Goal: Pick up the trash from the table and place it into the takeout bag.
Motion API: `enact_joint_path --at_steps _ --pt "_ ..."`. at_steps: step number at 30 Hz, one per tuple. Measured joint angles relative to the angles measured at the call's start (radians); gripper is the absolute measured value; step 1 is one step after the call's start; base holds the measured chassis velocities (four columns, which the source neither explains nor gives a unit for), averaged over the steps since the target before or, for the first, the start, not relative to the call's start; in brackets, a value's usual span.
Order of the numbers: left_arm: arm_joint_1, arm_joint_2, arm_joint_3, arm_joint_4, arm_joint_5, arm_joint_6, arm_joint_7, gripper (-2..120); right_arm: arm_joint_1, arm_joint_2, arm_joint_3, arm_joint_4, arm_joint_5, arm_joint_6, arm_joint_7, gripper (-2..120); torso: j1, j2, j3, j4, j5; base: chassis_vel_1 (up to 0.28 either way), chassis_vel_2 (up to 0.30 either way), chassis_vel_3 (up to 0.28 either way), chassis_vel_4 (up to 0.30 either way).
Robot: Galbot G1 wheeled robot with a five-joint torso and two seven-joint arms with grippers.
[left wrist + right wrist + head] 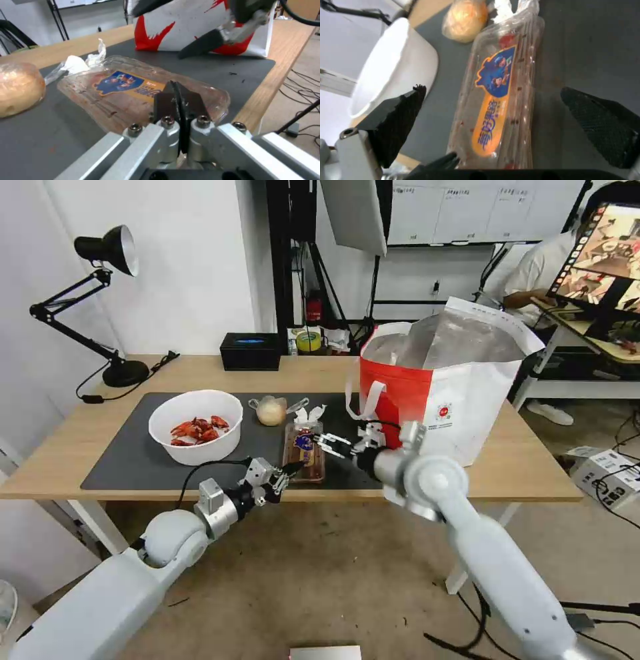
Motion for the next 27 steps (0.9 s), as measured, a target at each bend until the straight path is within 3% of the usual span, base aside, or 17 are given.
enact_joint_path --at_steps 6,27 --pt "0.009 0.001 -0.01 0.001 0.011 -0.005 0.019 0 0.081 0.045 -0.034 -0.075 0.026 -0.052 0.098 100 0.0 0.0 0.0 -0.0001 0.0001 0.0 0.0 0.0 0.0" --pt "0.024 0.014 -0.023 0.014 0.026 -0.017 0.048 0 0.15 0.118 -0.089 -0.2 0.086 -0.058 0.185 100 0.0 0.0 0.0 -0.0002 0.0002 0.0 0.0 0.0 0.0"
